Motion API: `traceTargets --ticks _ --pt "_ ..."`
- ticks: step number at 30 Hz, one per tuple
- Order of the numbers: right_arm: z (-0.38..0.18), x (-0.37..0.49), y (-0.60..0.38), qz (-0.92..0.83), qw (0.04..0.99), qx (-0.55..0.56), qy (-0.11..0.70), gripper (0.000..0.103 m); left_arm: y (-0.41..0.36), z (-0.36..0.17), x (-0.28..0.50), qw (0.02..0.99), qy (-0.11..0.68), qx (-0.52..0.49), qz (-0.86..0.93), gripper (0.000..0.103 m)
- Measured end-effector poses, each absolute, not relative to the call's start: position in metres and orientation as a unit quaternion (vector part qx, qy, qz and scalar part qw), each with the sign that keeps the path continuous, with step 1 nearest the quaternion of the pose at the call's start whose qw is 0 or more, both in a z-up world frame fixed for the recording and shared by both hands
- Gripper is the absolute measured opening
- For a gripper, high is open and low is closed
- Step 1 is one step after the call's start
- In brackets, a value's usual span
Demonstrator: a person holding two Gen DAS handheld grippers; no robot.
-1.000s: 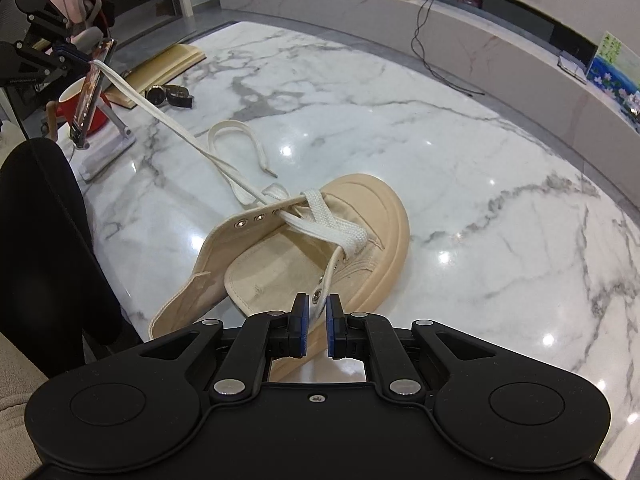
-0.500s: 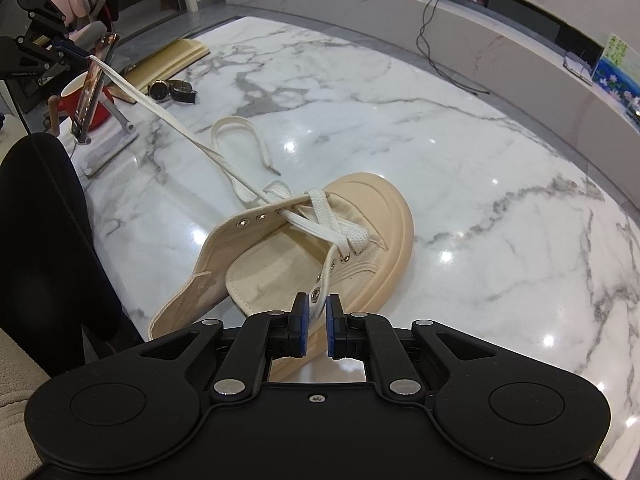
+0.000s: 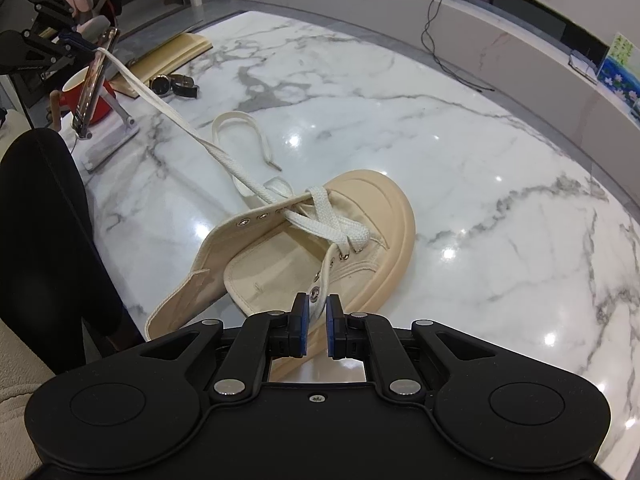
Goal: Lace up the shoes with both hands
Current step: 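Release the lace end onto the table with the left gripper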
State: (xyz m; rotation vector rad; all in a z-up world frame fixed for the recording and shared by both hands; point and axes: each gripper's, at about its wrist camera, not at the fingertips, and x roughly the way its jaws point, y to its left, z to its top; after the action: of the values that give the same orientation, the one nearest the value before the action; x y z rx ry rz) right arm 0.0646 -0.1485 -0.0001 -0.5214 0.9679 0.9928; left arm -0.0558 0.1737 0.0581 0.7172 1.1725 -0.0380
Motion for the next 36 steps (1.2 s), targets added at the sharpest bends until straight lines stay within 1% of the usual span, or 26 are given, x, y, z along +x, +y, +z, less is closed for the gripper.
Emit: traceTargets --ticks 12,19,26,28,30,34,35,36 --pt "0.0 0.066 -0.146 0.459 0.732 -0.238 0.443 0.007 0.126 0.049 -0.029 0.783 0.516 0.332 -0.101 0.002" --pt "-0.001 0.067 -0.146 0.464 0.73 -0.238 0.442 0.007 0.099 0.015 -0.006 0.769 0.528 0.326 -0.153 0.002" --pt "-0.002 0.067 -0.144 0.469 0.728 -0.235 0.441 0.008 0.099 -0.018 0.017 0.78 0.538 0.28 -0.151 0.003" --pt "-0.003 0.067 -0.143 0.472 0.726 -0.237 0.44 0.009 0.097 -0.023 0.023 0.784 0.532 0.278 -0.158 0.004" --pt "-0.004 0.068 -0.142 0.475 0.725 -0.236 0.44 0.009 0.095 -0.026 0.028 0.788 0.521 0.282 -0.169 0.014" --pt "-0.003 0.069 -0.145 0.483 0.721 -0.231 0.439 0.009 0.088 -0.036 0.041 0.786 0.501 0.306 -0.196 0.021" --pt "-0.003 0.07 -0.145 0.484 0.721 -0.23 0.439 0.009 0.085 -0.04 0.045 0.782 0.497 0.318 -0.2 0.026" --pt "-0.002 0.07 -0.147 0.485 0.721 -0.227 0.44 0.009 0.083 -0.044 0.049 0.779 0.495 0.328 -0.204 0.028"
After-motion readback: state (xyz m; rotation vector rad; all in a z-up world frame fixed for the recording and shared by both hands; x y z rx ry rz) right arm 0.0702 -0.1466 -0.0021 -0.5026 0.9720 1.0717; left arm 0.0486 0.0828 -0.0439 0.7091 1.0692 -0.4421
